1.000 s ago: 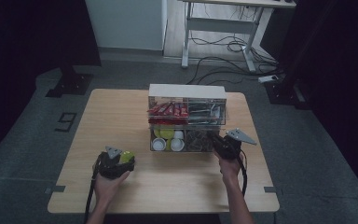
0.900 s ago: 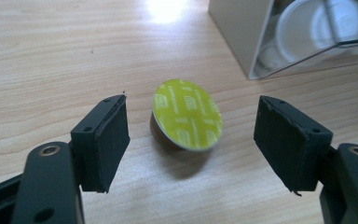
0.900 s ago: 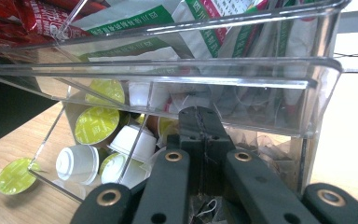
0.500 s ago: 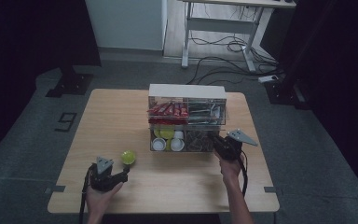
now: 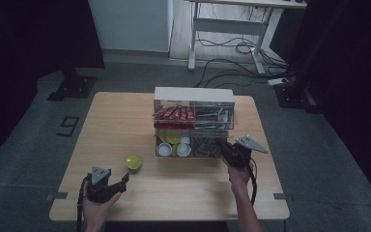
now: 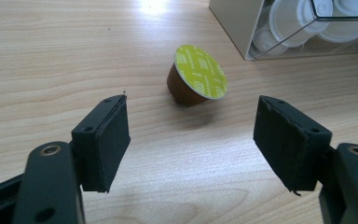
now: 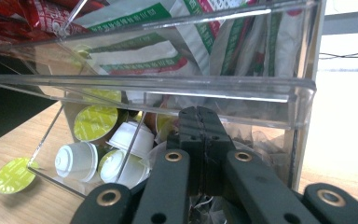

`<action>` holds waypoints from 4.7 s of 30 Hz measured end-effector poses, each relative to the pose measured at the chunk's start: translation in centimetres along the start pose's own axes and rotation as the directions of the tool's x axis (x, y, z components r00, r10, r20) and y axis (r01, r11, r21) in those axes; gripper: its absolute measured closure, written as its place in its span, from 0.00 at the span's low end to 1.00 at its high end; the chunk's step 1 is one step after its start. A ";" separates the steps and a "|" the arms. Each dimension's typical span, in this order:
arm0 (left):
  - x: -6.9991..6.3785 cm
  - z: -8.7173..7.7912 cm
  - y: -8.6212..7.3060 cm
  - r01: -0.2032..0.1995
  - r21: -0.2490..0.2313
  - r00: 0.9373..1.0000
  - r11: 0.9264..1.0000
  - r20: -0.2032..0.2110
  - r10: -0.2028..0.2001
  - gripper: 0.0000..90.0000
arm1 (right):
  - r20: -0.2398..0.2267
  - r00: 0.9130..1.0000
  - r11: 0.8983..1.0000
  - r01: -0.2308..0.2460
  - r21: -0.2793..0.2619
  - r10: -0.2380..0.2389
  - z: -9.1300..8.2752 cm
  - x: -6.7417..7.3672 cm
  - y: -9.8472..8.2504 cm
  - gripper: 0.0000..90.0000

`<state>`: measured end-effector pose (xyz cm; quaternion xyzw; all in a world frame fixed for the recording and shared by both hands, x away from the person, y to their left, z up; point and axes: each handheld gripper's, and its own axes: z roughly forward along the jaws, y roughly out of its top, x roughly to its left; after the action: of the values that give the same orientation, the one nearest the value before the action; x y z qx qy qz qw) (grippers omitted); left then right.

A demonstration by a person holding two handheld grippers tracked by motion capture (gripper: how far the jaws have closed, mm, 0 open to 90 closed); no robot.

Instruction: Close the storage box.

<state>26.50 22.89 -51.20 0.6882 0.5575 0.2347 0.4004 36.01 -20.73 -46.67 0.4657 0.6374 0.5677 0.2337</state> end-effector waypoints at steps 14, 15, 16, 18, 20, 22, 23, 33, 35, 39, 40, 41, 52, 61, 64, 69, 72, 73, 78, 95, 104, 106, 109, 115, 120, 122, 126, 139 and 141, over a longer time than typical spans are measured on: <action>0.0 0.1 -0.3 0.007 0.015 1.000 1.000 0.017 -0.007 0.30 | 0.004 1.000 1.000 -0.005 0.020 0.005 -0.1 0.0 -0.7 0.98; 0.0 0.1 -0.3 0.007 0.015 1.000 1.000 0.018 -0.008 0.30 | 0.004 1.000 1.000 -0.007 0.022 0.007 -0.2 0.1 -0.8 0.98; 0.1 0.1 -0.3 0.008 0.016 1.000 1.000 0.018 -0.009 0.30 | 0.006 1.000 1.000 -0.006 0.022 0.005 -0.2 0.1 -0.8 0.98; 0.1 0.1 -0.4 0.011 0.018 1.000 1.000 0.020 -0.012 0.30 | 0.007 1.000 1.000 -0.004 0.024 0.004 -0.2 0.1 -0.9 0.98; 0.2 0.1 -0.4 0.012 0.020 1.000 1.000 0.020 -0.012 0.30 | 0.006 1.000 1.000 -0.005 0.026 0.004 -0.3 0.2 -1.0 0.98; 0.2 0.1 -0.4 0.013 0.022 1.000 1.000 0.021 -0.014 0.30 | 0.007 1.000 1.000 -0.002 0.027 0.002 -0.4 0.3 -1.0 0.98; 0.2 0.1 -0.4 0.014 0.022 1.000 1.000 0.022 -0.014 0.30 | 0.007 1.000 1.000 -0.003 0.029 0.003 -0.4 0.3 -1.1 0.98; 0.3 0.0 -0.5 0.017 0.028 1.000 0.999 0.023 -0.018 0.30 | 0.003 1.000 0.999 0.014 0.040 -0.014 -1.0 0.8 -1.4 0.98; 0.3 0.0 -0.5 0.018 0.026 1.000 0.999 0.022 -0.019 0.30 | 0.002 1.000 0.999 0.019 0.038 -0.020 -1.2 1.0 -1.4 0.98; 0.4 -0.1 -0.5 0.020 0.024 0.999 1.000 0.024 -0.021 0.30 | 0.002 1.000 0.999 0.023 0.034 -0.024 -1.6 1.3 -1.4 0.98; 0.4 -0.1 -0.5 0.020 0.024 0.999 1.000 0.025 -0.021 0.30 | 0.001 1.000 0.999 0.025 0.034 -0.025 -1.8 1.3 -1.4 0.98; 0.4 -0.1 -0.5 0.020 0.025 0.999 0.999 0.026 -0.021 0.30 | 0.001 1.000 0.999 0.026 0.034 -0.026 -1.8 1.4 -1.5 0.98; 0.4 0.0 -0.6 0.027 0.028 0.999 0.999 0.028 -0.028 0.30 | 0.002 1.000 0.997 0.028 0.078 -0.028 -2.1 1.5 -2.6 0.98; 0.3 0.1 -0.3 0.029 0.026 0.999 0.999 0.030 -0.030 0.30 | -0.001 1.000 0.994 0.022 0.107 -0.022 -2.0 1.4 -3.6 0.98; 0.1 0.2 -0.3 0.025 0.029 0.999 0.999 0.030 -0.026 0.30 | 0.000 1.000 0.992 0.025 0.123 -0.026 -1.9 1.3 -4.0 0.98; 0.1 0.2 -0.3 0.022 0.031 0.999 0.999 0.033 -0.023 0.30 | -0.003 1.000 0.986 0.019 0.164 -0.019 -1.6 1.0 -4.5 0.97; 0.3 0.1 -0.3 0.026 0.028 0.999 0.999 0.029 -0.027 0.30 | -0.004 1.000 0.984 0.019 0.175 -0.018 -1.5 1.0 -4.7 0.97; 0.3 0.0 -0.3 0.028 0.027 0.999 0.999 0.030 -0.029 0.30 | -0.004 1.000 0.983 0.022 0.180 -0.021 -1.4 1.0 -4.7 0.97; 0.4 -0.1 -0.3 0.026 0.026 0.999 0.999 0.036 -0.026 0.30 | 0.001 1.000 0.981 0.029 0.193 -0.030 -1.2 1.1 -5.0 0.96; 0.8 -0.3 -0.3 0.034 0.018 0.999 0.999 0.023 -0.034 0.30 | -0.009 1.000 0.970 0.026 0.242 -0.024 -0.7 1.2 -5.8 0.88; 1.0 -0.5 -0.4 0.041 0.010 0.999 0.999 0.011 -0.041 0.31 | -0.026 0.998 0.966 0.068 0.250 -0.064 -0.9 2.2 -5.4 0.66; 0.9 -0.4 -0.4 0.040 0.013 0.999 0.999 0.015 -0.040 0.31 | -0.013 0.997 0.964 0.075 0.255 -0.074 -1.1 2.2 -5.3 0.59; 0.8 -0.4 -0.4 0.035 0.017 0.999 0.999 0.025 -0.035 0.31 | -0.009 0.998 0.968 0.062 0.242 -0.061 -1.7 2.1 -5.2 0.52; 0.8 -0.3 -0.4 0.031 0.027 0.999 0.999 0.034 -0.032 0.30 | 0.003 0.998 0.974 0.054 0.218 -0.056 -3.2 1.3 -5.7 0.46; 0.9 -0.2 -0.5 0.031 0.032 0.999 0.999 0.039 -0.032 0.30 | 0.014 0.999 0.975 0.047 0.216 -0.051 -4.4 -0.1 -6.8 0.43; 0.9 -0.2 -0.5 0.030 0.035 0.999 0.999 0.041 -0.032 0.30 | 0.016 0.999 0.973 0.046 0.224 -0.051 -4.8 -0.6 -7.1 0.42; 0.9 -0.2 -0.5 0.030 0.036 0.999 0.999 0.040 -0.031 0.30 | 0.039 0.997 0.971 0.052 0.231 -0.063 -5.9 -1.7 -7.8 0.41; 0.7 0.0 -0.6 0.023 0.050 0.999 0.998 0.047 -0.025 0.30 | 0.068 0.996 0.971 0.034 0.239 -0.052 -6.4 -3.0 -8.5 0.39; 0.7 0.0 -0.6 0.023 0.052 0.998 0.998 0.048 -0.026 0.30 | 0.068 0.996 0.969 0.037 0.245 -0.055 -6.2 -3.0 -8.6 0.39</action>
<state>26.37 23.59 -51.80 0.6971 0.5618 0.1984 0.3989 29.46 -25.75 -53.93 0.4966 0.7036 0.4622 0.2114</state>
